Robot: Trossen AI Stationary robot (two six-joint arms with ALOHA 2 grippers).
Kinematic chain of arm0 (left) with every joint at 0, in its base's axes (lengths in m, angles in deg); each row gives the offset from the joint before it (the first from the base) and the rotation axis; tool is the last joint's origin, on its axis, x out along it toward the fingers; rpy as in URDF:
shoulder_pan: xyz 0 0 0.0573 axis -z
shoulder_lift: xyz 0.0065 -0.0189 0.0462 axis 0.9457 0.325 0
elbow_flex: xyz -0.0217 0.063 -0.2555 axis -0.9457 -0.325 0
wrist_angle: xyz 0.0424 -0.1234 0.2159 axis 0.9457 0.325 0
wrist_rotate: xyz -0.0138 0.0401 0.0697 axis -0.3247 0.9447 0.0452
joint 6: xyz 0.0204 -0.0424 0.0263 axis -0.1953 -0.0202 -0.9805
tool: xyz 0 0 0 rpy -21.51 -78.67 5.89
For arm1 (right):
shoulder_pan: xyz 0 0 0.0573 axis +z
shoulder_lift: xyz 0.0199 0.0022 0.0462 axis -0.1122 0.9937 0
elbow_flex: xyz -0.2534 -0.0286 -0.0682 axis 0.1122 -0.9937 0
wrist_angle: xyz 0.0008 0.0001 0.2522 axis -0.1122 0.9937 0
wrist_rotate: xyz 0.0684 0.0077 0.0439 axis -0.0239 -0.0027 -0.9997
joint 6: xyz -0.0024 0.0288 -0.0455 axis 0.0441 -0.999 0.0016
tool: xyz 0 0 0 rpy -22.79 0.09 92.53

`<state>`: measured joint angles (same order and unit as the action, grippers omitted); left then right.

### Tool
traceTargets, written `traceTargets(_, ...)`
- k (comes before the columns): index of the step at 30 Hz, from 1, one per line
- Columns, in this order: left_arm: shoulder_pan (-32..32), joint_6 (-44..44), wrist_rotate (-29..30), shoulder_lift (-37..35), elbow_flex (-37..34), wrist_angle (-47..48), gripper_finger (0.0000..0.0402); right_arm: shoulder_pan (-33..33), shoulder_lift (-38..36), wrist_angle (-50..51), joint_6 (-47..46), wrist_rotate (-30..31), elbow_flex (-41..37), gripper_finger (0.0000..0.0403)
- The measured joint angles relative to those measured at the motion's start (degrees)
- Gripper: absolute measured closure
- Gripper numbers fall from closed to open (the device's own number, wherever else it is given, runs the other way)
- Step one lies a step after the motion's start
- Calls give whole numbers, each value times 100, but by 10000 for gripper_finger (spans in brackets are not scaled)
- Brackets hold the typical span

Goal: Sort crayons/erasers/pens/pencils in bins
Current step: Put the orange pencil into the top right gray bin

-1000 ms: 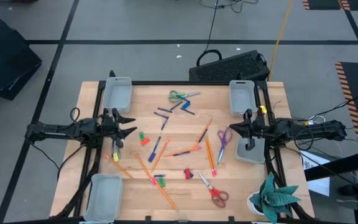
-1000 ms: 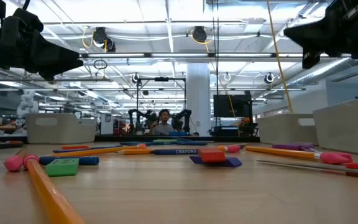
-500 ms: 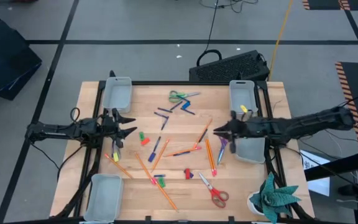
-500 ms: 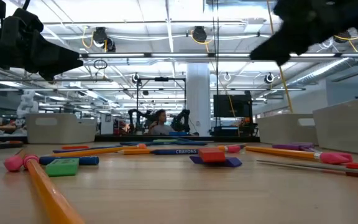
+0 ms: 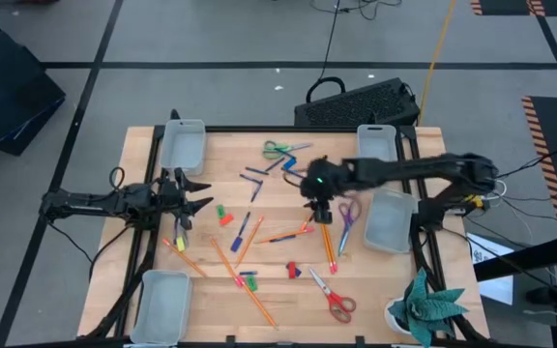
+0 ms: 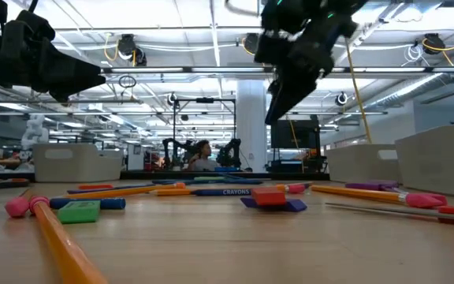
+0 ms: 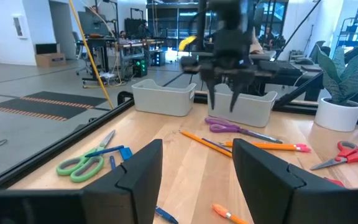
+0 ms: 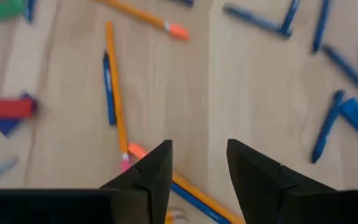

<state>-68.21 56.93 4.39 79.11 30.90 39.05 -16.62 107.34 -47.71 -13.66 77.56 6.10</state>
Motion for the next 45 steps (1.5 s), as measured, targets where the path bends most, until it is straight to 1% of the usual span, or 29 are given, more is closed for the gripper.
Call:
traceTargets(2,-2,0,0,1,1,0,204,-224,380,402,355,-66,338,266)
traceTargets(5,0,0,-1,0,2,0,204,-498,813,986,1191,-54,732,272)
traceTargets(8,-2,0,-1,0,1,0,204,-687,1093,1493,2042,-26,816,272)
traceTargets(11,0,0,-2,0,2,0,204,-826,1250,1811,2512,124,816,273)
traceTargets(13,-2,0,-2,0,0,0,204,-895,1313,1804,2874,154,776,273)
traceTargets(16,-2,0,-2,0,0,0,204,-908,1354,1564,3655,235,563,273)
traceTargets(21,-2,0,-2,0,0,0,204,-896,1350,1127,4708,575,97,273)
traceTargets(25,-1,0,-2,0,0,0,204,-900,1319,945,4991,728,-172,273)
traceTargets(30,-1,0,-2,0,0,0,204,-885,1313,709,5066,670,-387,280)
traceTargets(33,-1,0,-2,0,1,0,204,-872,1317,677,5068,636,-398,303)
traceTargets(36,-2,0,-2,0,2,0,204,-876,1321,687,5038,518,-406,336)
traceTargets(40,0,0,-2,0,0,0,204,-872,1321,693,4883,520,-409,378)
traceTargets(42,-1,-1,-2,0,0,0,204,-872,1317,700,4706,526,-409,390)
traceTargets(45,0,0,-2,0,2,0,204,-867,1275,729,4519,536,-411,393)
